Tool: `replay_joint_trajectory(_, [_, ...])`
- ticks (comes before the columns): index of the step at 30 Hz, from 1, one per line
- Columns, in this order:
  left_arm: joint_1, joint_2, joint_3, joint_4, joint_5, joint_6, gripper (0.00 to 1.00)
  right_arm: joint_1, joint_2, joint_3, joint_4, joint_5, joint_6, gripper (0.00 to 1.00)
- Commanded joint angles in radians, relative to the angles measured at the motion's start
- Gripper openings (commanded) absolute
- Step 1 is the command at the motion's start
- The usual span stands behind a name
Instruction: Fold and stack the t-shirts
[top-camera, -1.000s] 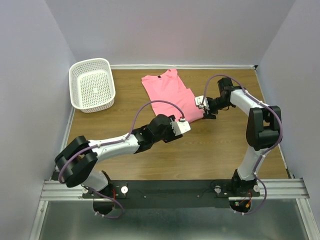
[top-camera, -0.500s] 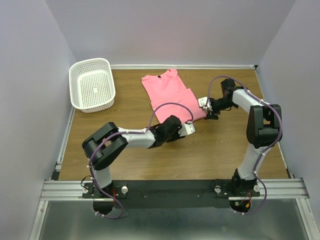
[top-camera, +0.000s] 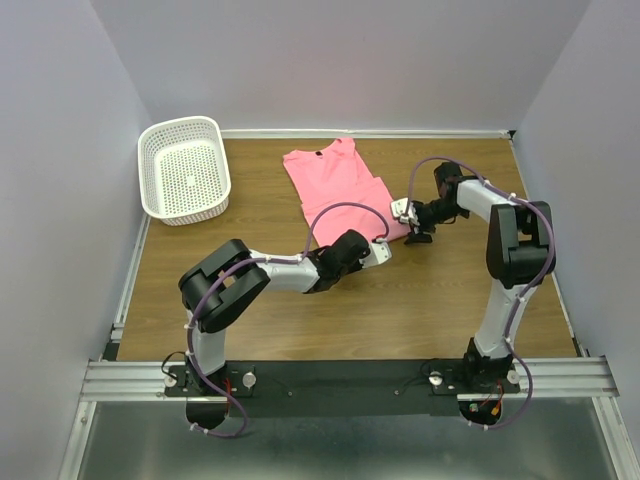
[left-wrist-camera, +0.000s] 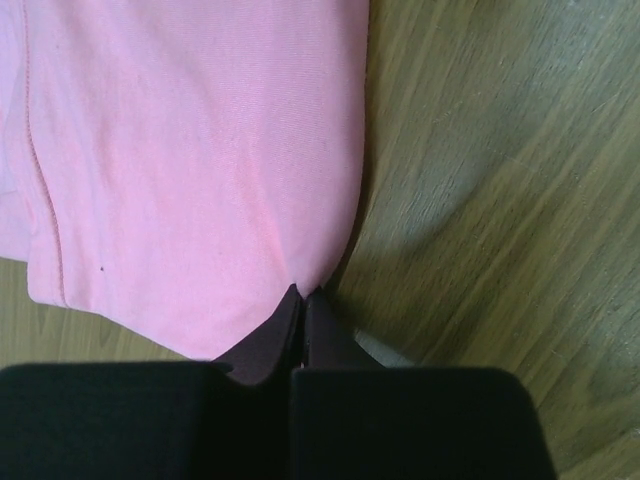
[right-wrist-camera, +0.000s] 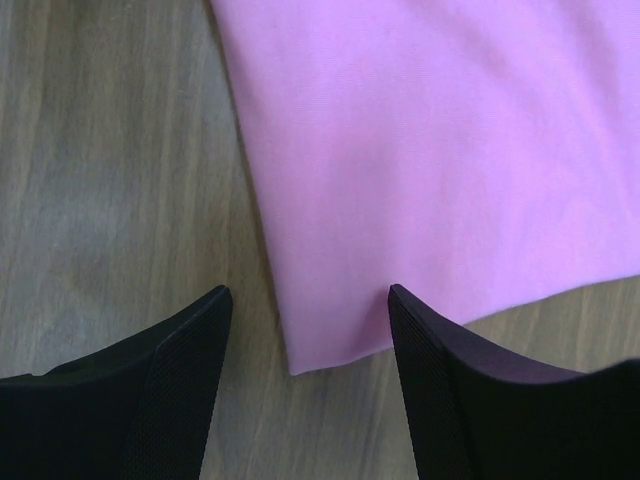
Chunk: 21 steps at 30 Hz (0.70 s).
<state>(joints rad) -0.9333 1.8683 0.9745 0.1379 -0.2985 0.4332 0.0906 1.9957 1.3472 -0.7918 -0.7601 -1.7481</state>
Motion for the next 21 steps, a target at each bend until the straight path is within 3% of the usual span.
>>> replay_joint_trajectory(1, [0.001, 0.008, -0.013, -0.027, 0.015, -0.024, 0.00, 0.026, 0.028, -0.002, 0.107, 0.056, 0.070, 0.70])
replay_joint_trajectory(3, [-0.001, -0.012, -0.017, -0.026, 0.045, -0.014, 0.00, 0.035, 0.052, 0.015, 0.149, 0.064, 0.125, 0.66])
replay_joint_trajectory(6, [-0.002, -0.046, -0.028, -0.037, 0.074, -0.014, 0.00, 0.046, 0.061, 0.030, 0.146, 0.079, 0.153, 0.34])
replay_joint_trajectory(7, [-0.004, -0.052, -0.028, -0.058, 0.102, -0.017, 0.00, 0.047, 0.051, 0.017, 0.144, 0.090, 0.148, 0.19])
replay_joint_trajectory(10, [-0.028, -0.084, -0.040, -0.084, 0.142, -0.047, 0.00, 0.043, -0.035, -0.086, 0.102, 0.140, 0.078, 0.03])
replay_joint_trajectory(21, [-0.274, -0.176, 0.007, -0.250, 0.264, -0.209, 0.00, -0.057, -0.402, -0.388, -0.291, 0.246, -0.063, 0.01])
